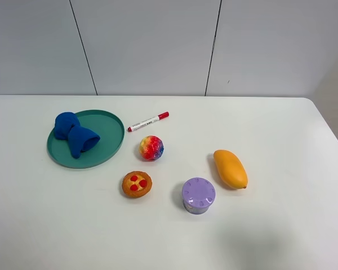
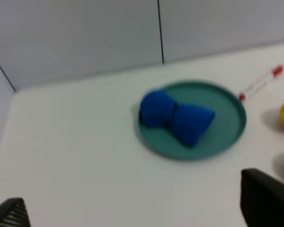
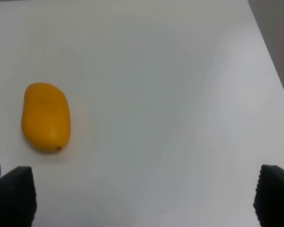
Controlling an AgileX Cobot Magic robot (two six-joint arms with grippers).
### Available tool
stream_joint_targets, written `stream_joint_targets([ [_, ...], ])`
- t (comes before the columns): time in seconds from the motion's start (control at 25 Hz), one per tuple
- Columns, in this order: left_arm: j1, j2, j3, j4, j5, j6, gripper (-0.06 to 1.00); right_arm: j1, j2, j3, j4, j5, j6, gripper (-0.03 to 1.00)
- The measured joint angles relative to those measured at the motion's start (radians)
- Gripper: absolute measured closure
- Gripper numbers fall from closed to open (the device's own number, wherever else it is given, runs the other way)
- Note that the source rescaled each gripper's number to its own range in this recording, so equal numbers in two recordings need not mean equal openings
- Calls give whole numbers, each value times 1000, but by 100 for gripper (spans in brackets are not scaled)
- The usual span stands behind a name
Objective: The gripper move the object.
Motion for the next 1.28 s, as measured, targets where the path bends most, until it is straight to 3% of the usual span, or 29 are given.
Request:
stream_joint_targets([
  [0.2, 0, -124, 259, -21, -11, -55, 28, 0, 0, 0, 0, 0, 0, -3],
  [0.36, 0, -196, 369, -47, -55, -102, 28, 0, 0, 0, 0, 0, 0, -3],
  [0.68, 0, -201, 377, -136, -73, -147, 28, 0, 0, 0, 0, 0, 0, -3],
  [0.84, 0, -205, 403, -139, -136, -165, 28, 0, 0, 0, 0, 0, 0, -3],
  [1.28, 0, -206, 415, -139, -152, -168, 28, 0, 0, 0, 0, 0, 0, -3],
])
